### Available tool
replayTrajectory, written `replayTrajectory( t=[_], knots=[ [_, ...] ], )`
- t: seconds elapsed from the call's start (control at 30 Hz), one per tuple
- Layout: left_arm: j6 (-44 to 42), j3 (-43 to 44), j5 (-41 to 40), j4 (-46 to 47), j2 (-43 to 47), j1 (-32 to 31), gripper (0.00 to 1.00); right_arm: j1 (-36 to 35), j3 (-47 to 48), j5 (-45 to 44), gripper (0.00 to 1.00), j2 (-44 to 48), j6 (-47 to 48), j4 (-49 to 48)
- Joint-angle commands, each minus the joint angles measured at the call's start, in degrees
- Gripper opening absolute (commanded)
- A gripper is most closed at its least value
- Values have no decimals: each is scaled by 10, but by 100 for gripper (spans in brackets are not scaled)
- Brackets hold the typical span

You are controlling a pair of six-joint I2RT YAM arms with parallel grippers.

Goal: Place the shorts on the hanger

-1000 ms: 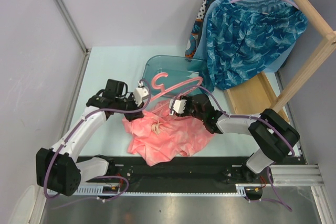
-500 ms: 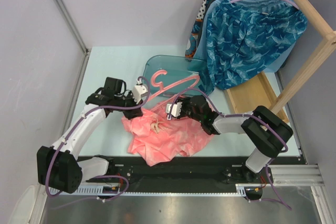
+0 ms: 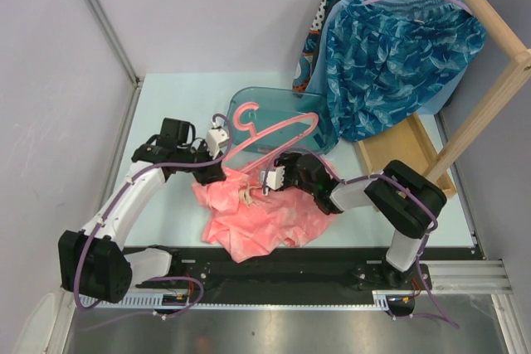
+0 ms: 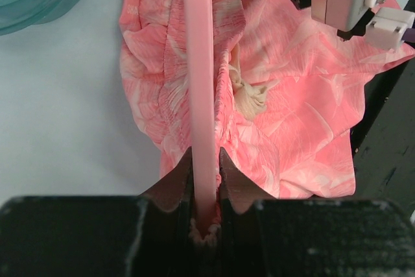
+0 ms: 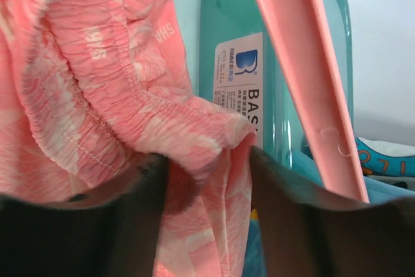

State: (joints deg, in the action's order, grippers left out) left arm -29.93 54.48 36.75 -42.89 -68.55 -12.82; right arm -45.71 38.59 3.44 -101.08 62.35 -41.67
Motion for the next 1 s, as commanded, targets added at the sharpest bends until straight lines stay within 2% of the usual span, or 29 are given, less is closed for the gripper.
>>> replayTrajectory(
  t=[0.0, 0.07, 0.1, 0.13, 0.4, 0.6, 0.67, 0.8, 0.83, 0.97],
  knots=[
    [8, 23, 34, 5, 11, 9, 0, -3, 1, -29, 40, 6, 14, -68],
    [8, 25, 37, 1, 11, 17, 1, -3, 1, -34, 24, 38, -6, -42],
    [6, 25, 39, -2, 13, 22, 1, -3, 1, -34, 8, 53, -14, -29],
    [3, 24, 45, -4, 17, 27, 0, -2, 1, -51, 0, 68, -30, -15],
    [-60, 14, 78, -30, 63, 96, 0, 34, 8, -83, 0, 242, -172, 277],
    [-112, -22, 118, -35, 119, 156, 0, 78, 30, -107, 0, 285, -302, 439],
    [-165, -26, 140, -59, 134, 187, 0, 106, 41, -103, 0, 285, -330, 479],
    [-287, -38, 162, -153, 161, 207, 0, 159, 78, -62, 0, 266, -394, 527],
    [-347, -41, 167, -174, 167, 213, 1, 168, 88, -55, 0, 263, -420, 534],
    [-430, -62, 144, -220, 196, 225, 0, 210, 123, -40, 0, 245, -449, 556]
  ],
)
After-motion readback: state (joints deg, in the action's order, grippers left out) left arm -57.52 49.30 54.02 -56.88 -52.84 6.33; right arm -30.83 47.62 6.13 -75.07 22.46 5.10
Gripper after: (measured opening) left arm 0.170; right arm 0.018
